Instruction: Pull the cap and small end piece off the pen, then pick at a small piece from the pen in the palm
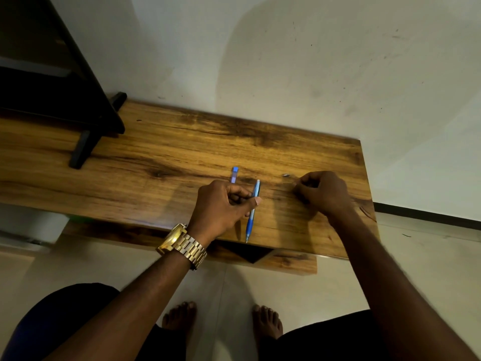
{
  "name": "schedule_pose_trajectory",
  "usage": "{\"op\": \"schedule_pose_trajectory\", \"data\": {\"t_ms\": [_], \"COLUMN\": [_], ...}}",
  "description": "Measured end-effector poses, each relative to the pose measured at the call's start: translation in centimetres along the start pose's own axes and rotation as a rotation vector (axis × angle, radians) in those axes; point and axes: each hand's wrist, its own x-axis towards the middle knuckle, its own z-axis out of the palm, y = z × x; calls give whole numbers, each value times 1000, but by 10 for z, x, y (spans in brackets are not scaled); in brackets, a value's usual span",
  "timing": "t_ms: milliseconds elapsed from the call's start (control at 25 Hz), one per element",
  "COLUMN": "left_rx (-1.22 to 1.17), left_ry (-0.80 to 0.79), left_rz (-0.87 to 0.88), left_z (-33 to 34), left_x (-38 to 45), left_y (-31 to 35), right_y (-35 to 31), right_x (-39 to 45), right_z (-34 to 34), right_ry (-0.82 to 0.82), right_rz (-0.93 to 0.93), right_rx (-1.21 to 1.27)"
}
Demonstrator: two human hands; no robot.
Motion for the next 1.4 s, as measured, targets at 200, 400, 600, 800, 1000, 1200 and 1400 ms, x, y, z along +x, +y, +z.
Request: {"op": "schedule_pose_trajectory", "data": {"t_ms": [200, 400, 600, 800, 1000, 1200, 1400], "left_rx": [87, 164, 176, 290, 513, 600, 537], "left_ry": [12, 32, 110, 273, 273, 275, 198], "left_rz": [0, -23, 6, 118, 74, 0, -73], "left_z": [15, 25, 30, 4, -5, -8, -19], "left_x": [8, 15, 16, 27, 35, 35, 34], "left_y": [8, 7, 7, 6, -4, -7, -15], "right_y": [2, 3, 4, -1, -4, -5, -8], "right_x": [5, 6, 2, -3, -5, -5, -6], "right_z": [6, -11, -15, -23, -20, -18, -15], "right_ry": [129, 313, 322, 349, 358, 342, 329], "right_rz": [-13, -61, -91, -107, -116, -132, -135], "right_rx": [52, 426, 458, 494, 486, 489, 488]}}
